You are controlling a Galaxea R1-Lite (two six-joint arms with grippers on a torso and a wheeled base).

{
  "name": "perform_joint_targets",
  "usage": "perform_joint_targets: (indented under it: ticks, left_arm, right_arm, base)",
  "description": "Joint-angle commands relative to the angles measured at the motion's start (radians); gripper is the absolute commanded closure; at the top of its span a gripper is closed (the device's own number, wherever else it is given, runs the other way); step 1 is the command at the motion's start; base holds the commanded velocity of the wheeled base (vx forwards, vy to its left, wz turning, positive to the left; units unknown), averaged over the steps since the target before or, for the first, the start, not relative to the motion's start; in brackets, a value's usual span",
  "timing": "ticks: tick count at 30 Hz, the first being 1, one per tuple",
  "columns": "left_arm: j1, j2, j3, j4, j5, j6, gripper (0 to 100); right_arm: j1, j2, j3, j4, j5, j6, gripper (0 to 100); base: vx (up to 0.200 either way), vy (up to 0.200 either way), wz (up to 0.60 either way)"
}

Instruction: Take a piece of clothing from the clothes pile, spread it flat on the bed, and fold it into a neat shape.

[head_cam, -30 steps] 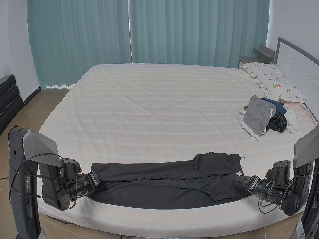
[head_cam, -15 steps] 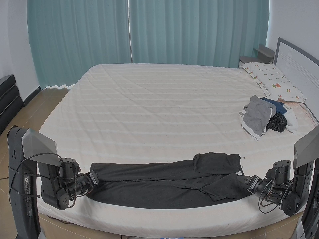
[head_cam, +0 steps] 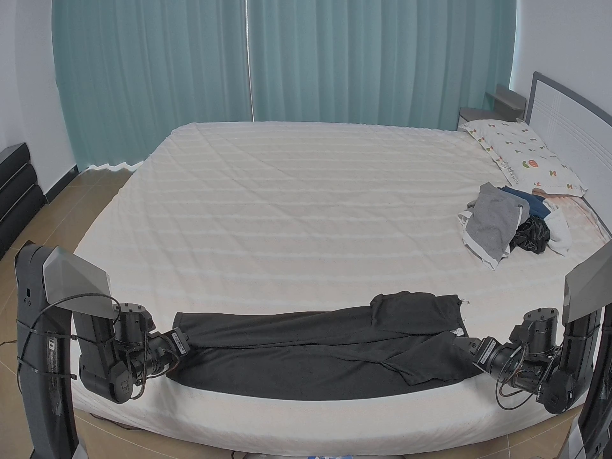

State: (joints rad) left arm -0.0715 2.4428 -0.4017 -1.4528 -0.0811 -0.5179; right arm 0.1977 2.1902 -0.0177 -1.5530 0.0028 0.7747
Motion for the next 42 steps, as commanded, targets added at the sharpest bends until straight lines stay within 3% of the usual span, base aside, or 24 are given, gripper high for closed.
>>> perform_joint_targets:
  ticks: [1, 15, 23, 28, 42]
  left_arm:
    - [-0.002, 0.001, 0.001, -0.001, 0.000, -0.001, 100]
    - [0.001, -0.002, -0.028, -0.001, 0.004, -0.010, 100]
    - [-0.011, -0.059, -0.035, 0.002, 0.052, -0.057, 100]
    - [-0.056, -0.130, -0.028, 0.023, 0.053, -0.137, 100]
    - [-0.142, -0.192, -0.034, 0.112, 0.116, -0.151, 100]
  right_arm:
    - [0.000, 0.000, 0.018, -0.009, 0.000, 0.000, 0]
    - [0.000, 0.000, 0.018, -0.009, 0.000, 0.000, 0]
    - [0.003, -0.013, 0.018, -0.009, -0.015, -0.002, 0]
    - [0.002, -0.027, 0.018, -0.009, -0.015, -0.002, 0]
    - [-0.003, -0.058, 0.018, -0.007, -0.017, 0.002, 0]
  base:
    - [-0.200, 0.000, 0.00]
    - [-0.014, 0.000, 0.00]
    - [0.000, 0.000, 0.00]
    - [0.000, 0.000, 0.00]
    - [0.000, 0.000, 0.00]
